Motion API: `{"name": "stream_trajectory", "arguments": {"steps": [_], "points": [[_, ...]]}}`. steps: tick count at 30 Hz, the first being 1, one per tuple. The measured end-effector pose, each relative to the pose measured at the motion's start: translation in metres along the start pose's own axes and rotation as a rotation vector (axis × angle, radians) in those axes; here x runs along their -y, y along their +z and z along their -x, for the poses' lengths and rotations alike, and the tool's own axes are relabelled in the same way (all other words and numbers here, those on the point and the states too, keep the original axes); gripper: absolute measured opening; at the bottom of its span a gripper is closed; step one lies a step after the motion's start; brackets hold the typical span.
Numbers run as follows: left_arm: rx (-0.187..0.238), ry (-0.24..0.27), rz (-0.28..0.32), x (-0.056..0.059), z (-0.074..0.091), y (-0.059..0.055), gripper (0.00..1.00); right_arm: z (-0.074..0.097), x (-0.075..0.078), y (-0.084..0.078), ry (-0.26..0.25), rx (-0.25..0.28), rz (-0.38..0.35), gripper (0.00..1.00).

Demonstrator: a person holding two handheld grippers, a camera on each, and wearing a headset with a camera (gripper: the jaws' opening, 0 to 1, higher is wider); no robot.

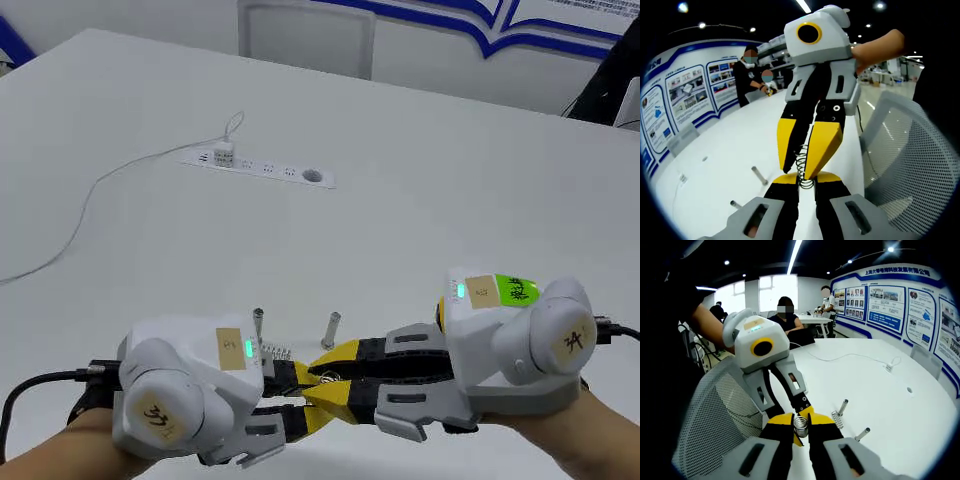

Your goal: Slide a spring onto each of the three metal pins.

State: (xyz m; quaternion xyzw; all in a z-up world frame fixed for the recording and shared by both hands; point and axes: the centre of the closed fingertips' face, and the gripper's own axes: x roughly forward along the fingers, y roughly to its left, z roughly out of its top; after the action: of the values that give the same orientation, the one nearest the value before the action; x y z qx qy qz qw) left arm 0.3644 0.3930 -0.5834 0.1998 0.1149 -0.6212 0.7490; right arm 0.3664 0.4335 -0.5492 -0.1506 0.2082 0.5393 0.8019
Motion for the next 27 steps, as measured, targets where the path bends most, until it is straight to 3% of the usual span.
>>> {"name": "stream_trajectory", "arguments": {"steps": [2,8,12,22,27], "points": [[0.008,0.003,0.029,-0.002,0.000,0.000,0.11,0.000,0.001,0.001,-0.011,0.004,-0.001,0.11],[0.002,0.032,-0.009,-0.006,0.000,-0.002,0.12,-0.002,0.004,0.001,-0.024,-0.003,-0.008,0.11],[-0.020,0.052,-0.009,-0.006,0.002,-0.012,0.15,-0.002,0.010,0.004,-0.036,0.003,-0.016,0.11],[-0.052,0.149,0.050,-0.017,0.017,-0.035,0.44,0.004,0.036,0.006,-0.096,0.006,-0.036,0.11],[-0.066,0.135,0.113,-0.012,0.023,-0.045,0.59,0.008,0.049,0.005,-0.127,0.003,-0.045,0.11]]}}
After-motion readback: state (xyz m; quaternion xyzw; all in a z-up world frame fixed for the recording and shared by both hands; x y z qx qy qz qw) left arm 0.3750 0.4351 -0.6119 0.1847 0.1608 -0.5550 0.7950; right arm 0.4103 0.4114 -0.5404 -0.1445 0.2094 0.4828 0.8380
